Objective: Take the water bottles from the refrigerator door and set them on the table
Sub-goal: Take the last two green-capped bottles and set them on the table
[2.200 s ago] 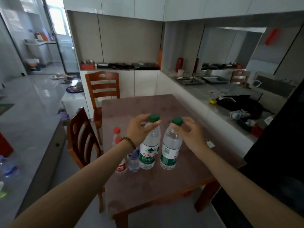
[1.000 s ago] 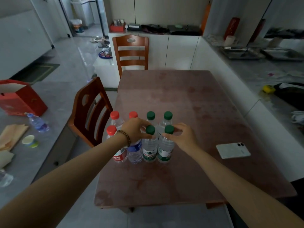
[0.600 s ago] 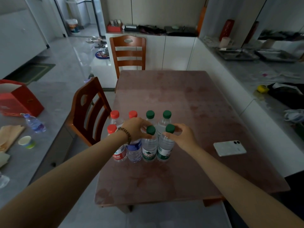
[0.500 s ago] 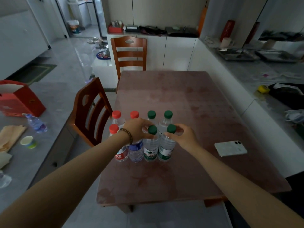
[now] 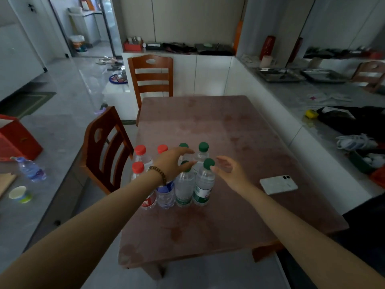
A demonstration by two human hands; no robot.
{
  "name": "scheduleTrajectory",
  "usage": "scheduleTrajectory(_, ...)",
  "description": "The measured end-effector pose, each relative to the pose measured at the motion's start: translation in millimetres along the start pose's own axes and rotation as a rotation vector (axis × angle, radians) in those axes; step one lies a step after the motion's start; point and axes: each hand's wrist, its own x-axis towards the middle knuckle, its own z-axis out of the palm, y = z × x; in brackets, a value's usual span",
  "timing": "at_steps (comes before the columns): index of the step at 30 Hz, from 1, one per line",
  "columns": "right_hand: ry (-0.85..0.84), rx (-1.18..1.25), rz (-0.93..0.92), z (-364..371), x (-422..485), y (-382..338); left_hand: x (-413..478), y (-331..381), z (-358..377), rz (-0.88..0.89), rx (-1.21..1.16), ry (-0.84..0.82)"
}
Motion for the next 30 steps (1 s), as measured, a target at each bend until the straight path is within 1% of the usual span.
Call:
scheduleTrajectory(3,0.108,-0.014,0.062,-23.3,-24.7,1.1,-1.3,20.5,6.7,0.073,-0.050,0.074)
scheduleTrajectory(7,0.241,-0.048,0.128,-60.3,-81.2,7.9,-6.4,45.5,30.4,0.224,-0.033,0.074)
scheduleTrajectory(11,0.429,-0.169,0.217,-86.1,-178.0,5.3,-31.9,78.3,51.7,0.389,0.001,-0.010)
scheduleTrajectory(13,0.535,-0.252,0.255,-87.1,-239.8,0.2,-55.8,88.2,63.8,0.451,-0.016,-0.053)
scheduleTrajectory(15,0.599,-0.360,0.325,-82.6,-304.1,-7.2,-83.3,94.0,75.6,0.514,-0.003,-0.125)
scheduleTrajectory(19,0.667,-0.589,0.513,-69.7,-426.0,-30.1,-133.7,111.3,91.0,0.662,0.134,-0.177)
scheduleTrajectory(21,0.699,-0.708,0.604,-64.3,-479.1,-47.7,-156.8,128.5,95.2,0.682,0.181,-0.221)
scheduleTrajectory(24,0.730,-0.845,0.720,-55.5,-549.5,-72.2,-196.2,159.1,101.9,0.691,0.157,-0.274)
scheduleTrajectory(27,0.757,-0.944,0.799,-43.6,-611.0,-95.3,-247.0,193.7,105.0,0.792,0.121,-0.307)
scheduleTrajectory(30,0.815,-0.987,0.817,-34.2,-665.3,-120.4,-300.1,233.5,103.8,0.893,0.098,-0.317)
